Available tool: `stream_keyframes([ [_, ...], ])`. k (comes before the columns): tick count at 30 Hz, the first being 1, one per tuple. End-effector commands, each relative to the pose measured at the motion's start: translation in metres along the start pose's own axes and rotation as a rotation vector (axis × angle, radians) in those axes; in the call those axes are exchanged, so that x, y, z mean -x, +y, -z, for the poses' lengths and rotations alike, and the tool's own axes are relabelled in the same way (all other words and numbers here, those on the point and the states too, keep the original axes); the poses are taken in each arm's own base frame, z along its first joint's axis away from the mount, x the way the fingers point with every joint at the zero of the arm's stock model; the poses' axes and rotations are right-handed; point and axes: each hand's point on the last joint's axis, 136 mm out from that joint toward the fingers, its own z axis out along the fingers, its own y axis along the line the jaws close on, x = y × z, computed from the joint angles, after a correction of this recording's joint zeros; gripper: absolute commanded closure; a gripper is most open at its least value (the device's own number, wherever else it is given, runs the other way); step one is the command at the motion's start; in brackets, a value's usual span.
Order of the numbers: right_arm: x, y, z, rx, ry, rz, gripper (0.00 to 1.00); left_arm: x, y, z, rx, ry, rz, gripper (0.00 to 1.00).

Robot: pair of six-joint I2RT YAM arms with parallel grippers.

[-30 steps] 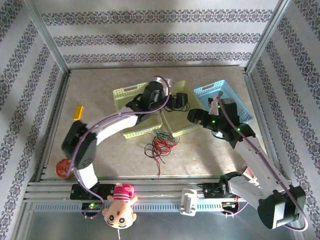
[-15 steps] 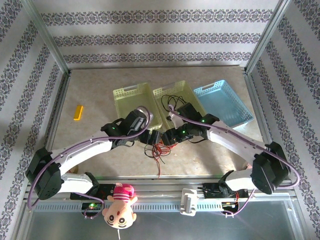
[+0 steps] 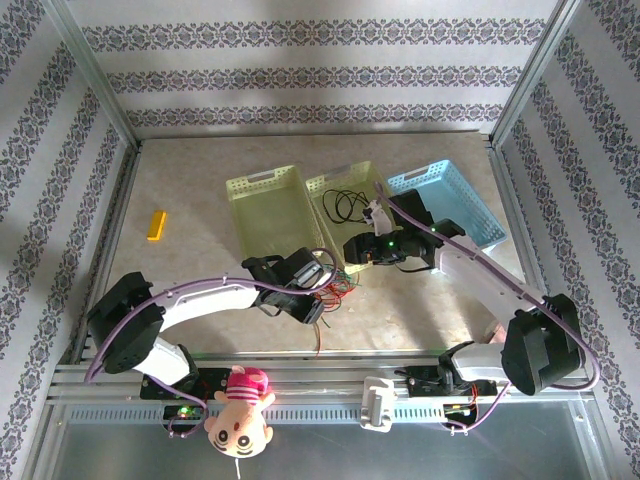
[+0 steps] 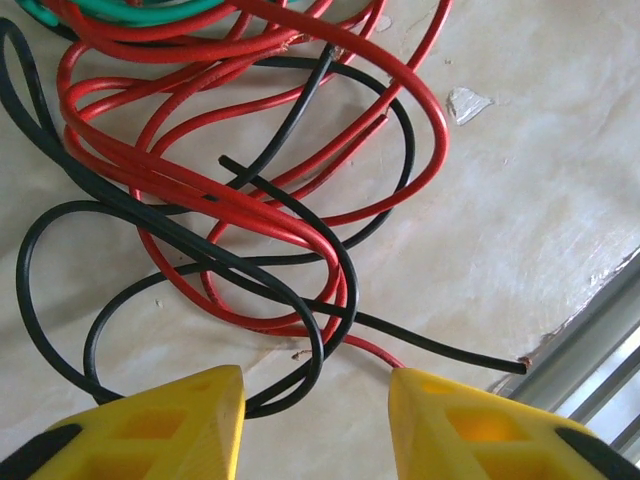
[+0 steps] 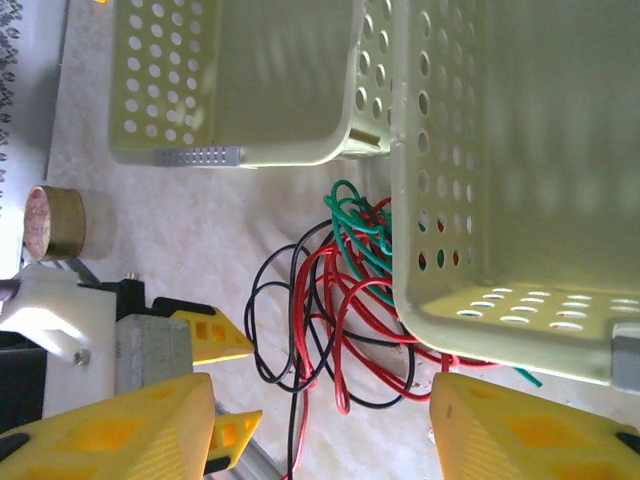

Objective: Untangle the cables

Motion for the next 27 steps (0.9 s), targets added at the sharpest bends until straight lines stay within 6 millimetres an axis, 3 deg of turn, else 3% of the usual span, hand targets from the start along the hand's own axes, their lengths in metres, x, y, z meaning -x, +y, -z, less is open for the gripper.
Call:
stream_keyframes([
  [1, -0.005, 0.001, 0.002, 0.023, 0.003, -0.021, 0.41, 0.0, -0.006, -0.003, -0.012, 0.033, -0.04, 0.62],
  [9, -0.001, 0.005, 0.007, 0.034, -0.015, -0.015, 0.42, 0.002, -0.002, -0.016, 0.009, 0.051, -0.054, 0.74],
  [11, 0.0, 0.007, 0.008, 0.037, -0.02, -0.01, 0.42, 0.002, -0.001, -0.018, 0.014, 0.055, -0.054, 0.83],
  [13, 0.0, 0.008, 0.01, 0.039, -0.025, -0.005, 0.43, 0.004, -0.001, -0.018, 0.016, 0.051, -0.062, 1.0],
  [15, 0.0, 0.007, 0.011, 0.034, -0.032, -0.003, 0.43, 0.009, -0.003, -0.013, 0.013, 0.031, -0.077, 1.0],
  [18, 0.001, 0.007, 0.014, 0.03, -0.044, -0.001, 0.43, 0.025, -0.011, 0.008, -0.01, -0.06, -0.11, 1.0],
  [27, 0.015, 0.003, 0.028, 0.021, -0.12, -0.017, 0.44, 0.085, -0.05, 0.116, -0.117, -0.42, -0.216, 1.0],
])
